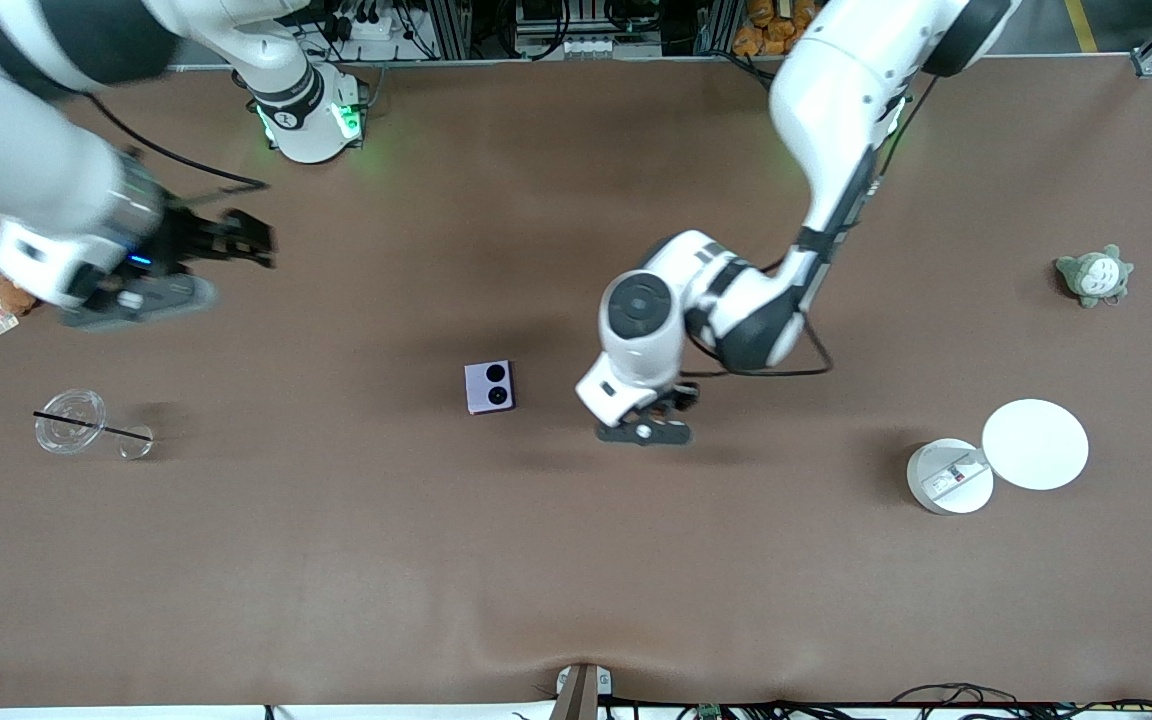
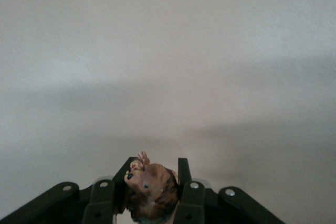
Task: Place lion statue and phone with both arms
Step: 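Lift the lion with the left gripper while the right gripper grasps the phone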
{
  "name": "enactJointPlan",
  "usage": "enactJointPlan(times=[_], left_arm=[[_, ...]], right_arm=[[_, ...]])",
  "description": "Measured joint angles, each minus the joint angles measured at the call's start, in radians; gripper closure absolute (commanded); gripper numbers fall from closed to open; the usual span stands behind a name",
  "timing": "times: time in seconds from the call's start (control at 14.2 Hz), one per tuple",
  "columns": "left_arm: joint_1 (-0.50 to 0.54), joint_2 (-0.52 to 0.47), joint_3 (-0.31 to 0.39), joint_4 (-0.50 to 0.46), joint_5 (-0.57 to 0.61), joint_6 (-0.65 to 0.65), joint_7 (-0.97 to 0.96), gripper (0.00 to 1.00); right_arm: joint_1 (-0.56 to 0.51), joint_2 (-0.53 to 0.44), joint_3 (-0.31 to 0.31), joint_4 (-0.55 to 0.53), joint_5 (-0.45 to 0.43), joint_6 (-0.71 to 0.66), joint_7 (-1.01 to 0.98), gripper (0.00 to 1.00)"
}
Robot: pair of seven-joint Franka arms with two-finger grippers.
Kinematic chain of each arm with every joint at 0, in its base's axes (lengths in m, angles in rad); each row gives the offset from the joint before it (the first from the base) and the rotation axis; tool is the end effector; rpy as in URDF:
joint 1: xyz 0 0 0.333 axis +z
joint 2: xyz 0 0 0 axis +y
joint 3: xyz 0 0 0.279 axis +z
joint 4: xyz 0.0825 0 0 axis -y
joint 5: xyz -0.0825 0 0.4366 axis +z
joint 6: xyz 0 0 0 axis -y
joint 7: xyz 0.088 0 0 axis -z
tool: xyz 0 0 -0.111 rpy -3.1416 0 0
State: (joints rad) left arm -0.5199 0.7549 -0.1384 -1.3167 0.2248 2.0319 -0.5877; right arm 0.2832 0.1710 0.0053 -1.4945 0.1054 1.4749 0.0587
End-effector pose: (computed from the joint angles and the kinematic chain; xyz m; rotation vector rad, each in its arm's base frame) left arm 0.6192 -0.4382 0.2322 -3.0306 0.2100 -0.0534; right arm 0.6068 0.1929 0.5097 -3.0333 -0.3502 0.3157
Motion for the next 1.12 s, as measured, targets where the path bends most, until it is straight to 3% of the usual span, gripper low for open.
enactJointPlan(times=[0.56,1.12], left_arm=[[0.220,-0.011,-0.007,-0.009,0.000,-0.002,0.445,1.00],[0.365,0.031,-0.007,-0.052,0.000,0.123,0.751,1.00]], right_arm=[[0.175,0.170,0.001,-0.158,0.047,0.411,0.186,0.00],[0.270,0.469,-0.001,-0.174,0.047,0.787,0.238,0.00]])
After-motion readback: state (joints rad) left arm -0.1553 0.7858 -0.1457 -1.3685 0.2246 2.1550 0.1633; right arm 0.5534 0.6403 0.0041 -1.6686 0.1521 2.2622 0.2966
